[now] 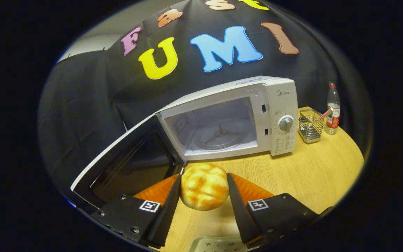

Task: Open the microwave, put the food inside, and close the microwave door.

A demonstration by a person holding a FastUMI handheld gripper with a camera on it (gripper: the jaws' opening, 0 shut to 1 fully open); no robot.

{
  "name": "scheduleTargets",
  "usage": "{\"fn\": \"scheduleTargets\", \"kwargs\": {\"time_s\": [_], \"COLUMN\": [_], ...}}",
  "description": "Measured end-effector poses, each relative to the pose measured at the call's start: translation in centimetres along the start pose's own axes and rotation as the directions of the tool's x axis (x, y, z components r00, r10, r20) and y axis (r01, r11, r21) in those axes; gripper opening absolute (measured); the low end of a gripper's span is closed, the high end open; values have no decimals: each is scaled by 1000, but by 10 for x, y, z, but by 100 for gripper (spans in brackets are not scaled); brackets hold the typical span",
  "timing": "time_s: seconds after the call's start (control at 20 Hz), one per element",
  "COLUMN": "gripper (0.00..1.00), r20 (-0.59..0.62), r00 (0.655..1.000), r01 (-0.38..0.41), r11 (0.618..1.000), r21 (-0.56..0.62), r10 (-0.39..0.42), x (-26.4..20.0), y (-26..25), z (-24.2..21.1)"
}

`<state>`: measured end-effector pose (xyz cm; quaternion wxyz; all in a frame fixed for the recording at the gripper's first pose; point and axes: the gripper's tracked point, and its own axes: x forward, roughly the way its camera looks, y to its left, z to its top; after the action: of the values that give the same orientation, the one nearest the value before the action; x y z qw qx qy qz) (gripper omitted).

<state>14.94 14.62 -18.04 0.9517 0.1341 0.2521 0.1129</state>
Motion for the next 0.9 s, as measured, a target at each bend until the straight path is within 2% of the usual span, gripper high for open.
{"fn": "scheduleTargets", "kwargs": {"time_s": [0.45,0.9], "gripper": [76,76], "r20": [99,200], "r00": [995,978], "r01": [-12,-6], "r11": [977,950], "r21": [212,312], "r10": [-10,-59], "x": [81,153], "y": [-4,-14], "z": [28,47]}}
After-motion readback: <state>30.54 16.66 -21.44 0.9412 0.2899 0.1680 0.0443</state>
